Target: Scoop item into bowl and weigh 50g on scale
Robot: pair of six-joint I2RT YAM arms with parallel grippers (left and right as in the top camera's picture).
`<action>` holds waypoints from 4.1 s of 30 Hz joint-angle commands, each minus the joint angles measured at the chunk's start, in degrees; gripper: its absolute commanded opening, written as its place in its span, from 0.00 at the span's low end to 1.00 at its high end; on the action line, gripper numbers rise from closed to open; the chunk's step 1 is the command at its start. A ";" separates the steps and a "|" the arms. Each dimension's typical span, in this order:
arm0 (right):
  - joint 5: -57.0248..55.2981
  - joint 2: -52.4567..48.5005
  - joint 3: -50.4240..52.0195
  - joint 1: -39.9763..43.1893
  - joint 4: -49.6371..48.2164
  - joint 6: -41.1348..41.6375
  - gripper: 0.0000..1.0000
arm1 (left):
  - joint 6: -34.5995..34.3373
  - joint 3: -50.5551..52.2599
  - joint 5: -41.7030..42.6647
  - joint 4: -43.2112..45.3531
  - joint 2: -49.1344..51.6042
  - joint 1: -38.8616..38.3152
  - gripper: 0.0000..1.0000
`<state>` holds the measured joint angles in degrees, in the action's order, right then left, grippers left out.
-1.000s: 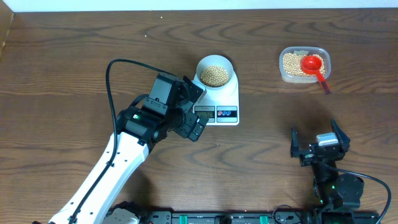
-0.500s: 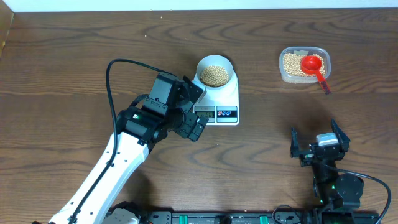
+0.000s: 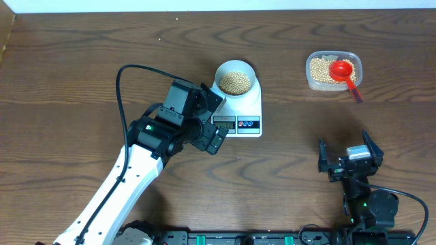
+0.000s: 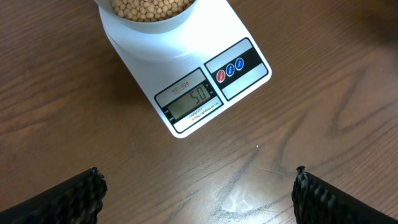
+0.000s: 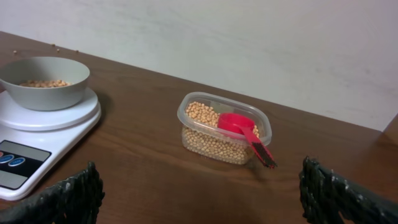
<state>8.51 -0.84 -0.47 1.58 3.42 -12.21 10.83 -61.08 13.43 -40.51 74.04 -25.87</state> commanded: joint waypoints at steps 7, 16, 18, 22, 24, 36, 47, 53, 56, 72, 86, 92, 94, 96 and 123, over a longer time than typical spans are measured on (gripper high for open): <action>-0.02 0.52 0.15 -0.52 0.22 -0.26 0.99 | 0.94 -0.11 0.31 -1.66 -0.68 0.28 0.98; -0.02 0.52 0.15 -0.50 0.22 -0.26 0.99 | 0.96 1.29 0.02 -2.91 -12.26 4.48 0.98; 0.00 0.52 0.15 -0.50 0.22 -0.26 0.99 | 0.96 2.43 0.07 -2.69 -17.07 7.34 0.98; -0.02 0.52 0.15 -0.50 0.22 -0.26 0.99 | 1.01 7.39 0.07 2.82 -27.58 13.88 0.98; 0.00 0.52 0.15 -0.50 0.22 -0.26 0.99 | 1.01 11.06 0.04 6.49 -32.76 16.79 0.98; -0.02 0.50 0.15 -0.50 0.22 -0.26 0.99 | 2.47 43.06 -3.63 36.33 -62.49 24.85 0.98; -0.02 0.50 0.15 -0.52 0.22 -0.26 0.99 | 2.47 57.90 -8.17 44.46 -70.84 24.83 0.98; -0.02 0.50 0.15 -0.52 0.22 -0.26 0.99 | 2.45 60.87 -8.15 43.36 -73.61 24.83 0.98; 0.00 0.50 0.15 -0.50 0.22 -0.26 0.99 | 2.47 60.87 -8.22 41.62 -73.96 24.85 0.98; -0.02 0.50 0.15 -0.50 0.22 -0.26 0.99 | 1.55 60.85 -8.98 36.72 -73.96 24.83 0.98; 0.00 0.50 0.15 -0.52 0.22 -0.26 0.99 | 1.55 60.85 -8.98 36.74 -73.81 24.83 0.98; 0.00 0.50 0.15 -0.52 0.22 -0.26 0.99 | 1.55 60.85 -8.98 36.72 -73.81 24.83 0.98; 0.00 0.50 0.15 -0.50 0.22 -0.26 0.99 | 1.55 60.85 -8.98 36.72 -73.81 24.83 0.98; -0.02 0.50 0.15 -0.52 0.22 -0.26 0.99 | 1.55 60.85 -8.98 36.72 -73.81 24.83 0.98; -0.02 0.50 0.15 -0.50 0.22 -0.26 0.99 | 1.55 60.85 -8.98 36.72 -73.81 24.83 0.98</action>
<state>8.51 -0.69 -0.47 1.56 3.44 -12.21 12.43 -0.84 4.10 -1.26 0.62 -1.28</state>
